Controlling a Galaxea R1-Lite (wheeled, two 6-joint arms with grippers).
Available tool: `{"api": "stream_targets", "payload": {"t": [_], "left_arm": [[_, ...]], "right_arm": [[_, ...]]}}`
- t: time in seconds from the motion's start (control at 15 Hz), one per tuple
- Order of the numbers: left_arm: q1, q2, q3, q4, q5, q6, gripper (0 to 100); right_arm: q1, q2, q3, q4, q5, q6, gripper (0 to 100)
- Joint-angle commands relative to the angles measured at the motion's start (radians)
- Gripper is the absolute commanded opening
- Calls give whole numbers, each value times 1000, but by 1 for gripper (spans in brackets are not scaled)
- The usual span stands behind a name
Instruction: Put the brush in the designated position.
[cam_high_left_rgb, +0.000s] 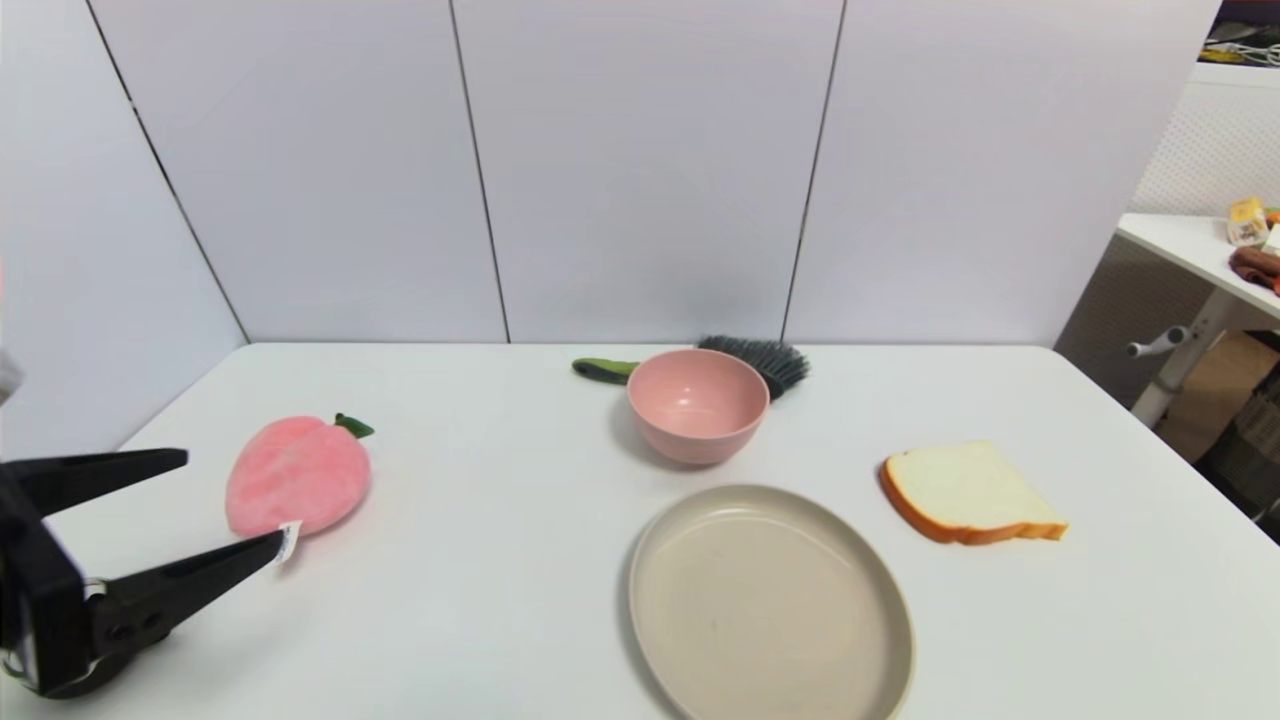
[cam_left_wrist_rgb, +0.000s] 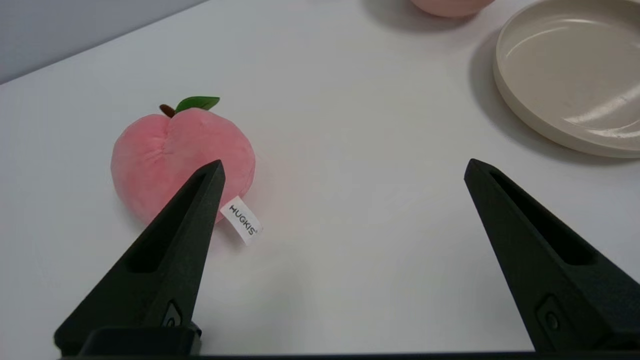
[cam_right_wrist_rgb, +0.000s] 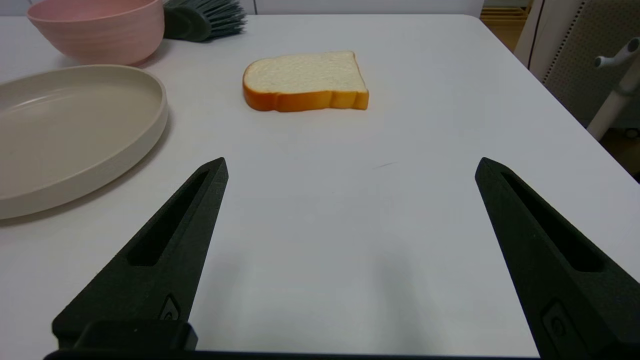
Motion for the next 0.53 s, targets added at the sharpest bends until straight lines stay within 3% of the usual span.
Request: {"api": "stream_targets", "payload": {"t": [0.07, 0.2, 0.33, 0.47, 0.53], "left_arm": [[117, -550, 406, -213, 203, -117, 100], [105, -660, 492, -221, 303, -116, 100], [108, -741, 571, -207, 312, -123, 100], [109, -850, 565, -26, 309, -131, 100], [109, -846, 565, -37, 304, -122, 100]], "right_arm": [[0, 1, 2, 0, 0, 0, 100], [0, 1, 2, 0, 0, 0, 100], [0, 1, 2, 0, 0, 0, 100], [0, 1, 2, 0, 0, 0, 100], [-1, 1, 2, 0, 0, 0, 100]]}}
